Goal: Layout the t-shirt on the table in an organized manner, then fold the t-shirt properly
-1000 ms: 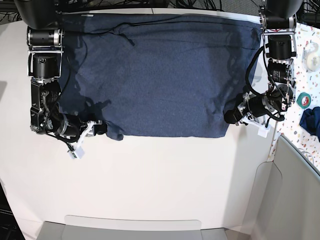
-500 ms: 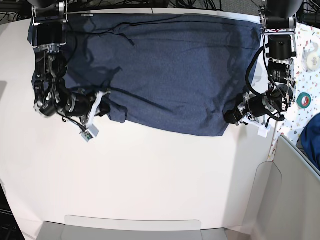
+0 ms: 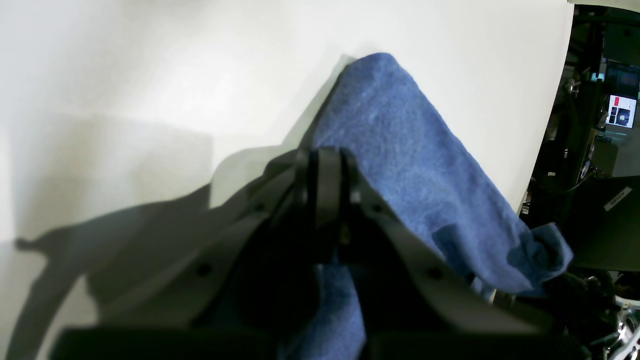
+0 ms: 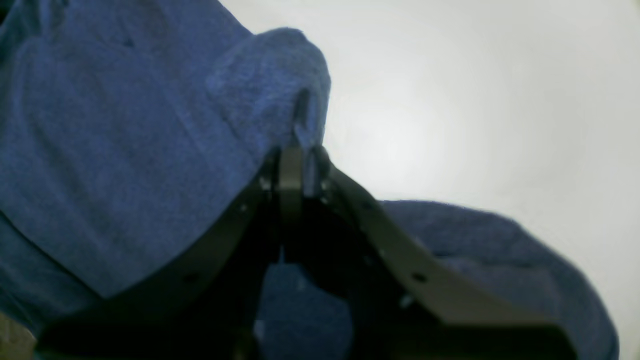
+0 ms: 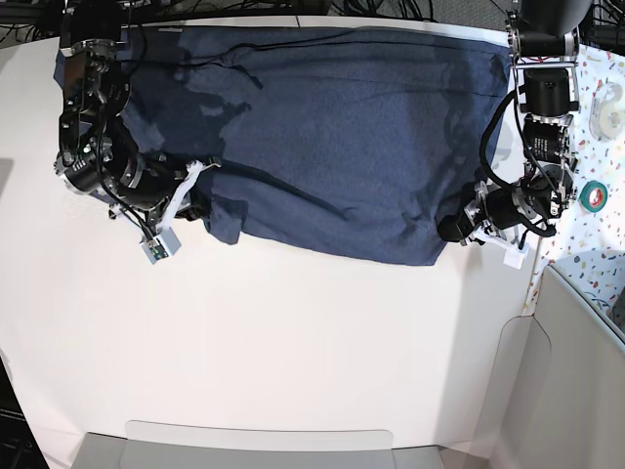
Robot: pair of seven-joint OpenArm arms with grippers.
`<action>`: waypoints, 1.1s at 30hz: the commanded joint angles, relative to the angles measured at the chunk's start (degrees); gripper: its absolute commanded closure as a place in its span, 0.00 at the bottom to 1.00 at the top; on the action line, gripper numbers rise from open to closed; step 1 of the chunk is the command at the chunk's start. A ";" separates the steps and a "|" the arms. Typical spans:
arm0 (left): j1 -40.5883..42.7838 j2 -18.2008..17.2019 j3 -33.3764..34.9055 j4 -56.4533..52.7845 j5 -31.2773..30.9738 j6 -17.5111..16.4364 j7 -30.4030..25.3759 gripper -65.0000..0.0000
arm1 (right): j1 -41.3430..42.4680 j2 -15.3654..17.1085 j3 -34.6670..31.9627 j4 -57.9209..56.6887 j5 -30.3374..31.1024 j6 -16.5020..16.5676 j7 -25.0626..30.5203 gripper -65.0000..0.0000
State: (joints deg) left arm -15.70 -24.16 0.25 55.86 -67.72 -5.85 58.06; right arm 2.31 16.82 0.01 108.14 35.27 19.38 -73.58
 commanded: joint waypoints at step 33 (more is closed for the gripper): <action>-0.52 -0.67 0.06 -1.66 1.57 0.79 0.27 1.00 | 16.46 2.92 -8.32 -16.58 -17.20 12.58 0.22 0.30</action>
State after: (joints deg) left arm -15.90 -24.18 0.25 54.50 -67.75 -5.85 58.30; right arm 17.37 19.40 -8.58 90.65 17.82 31.42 -73.91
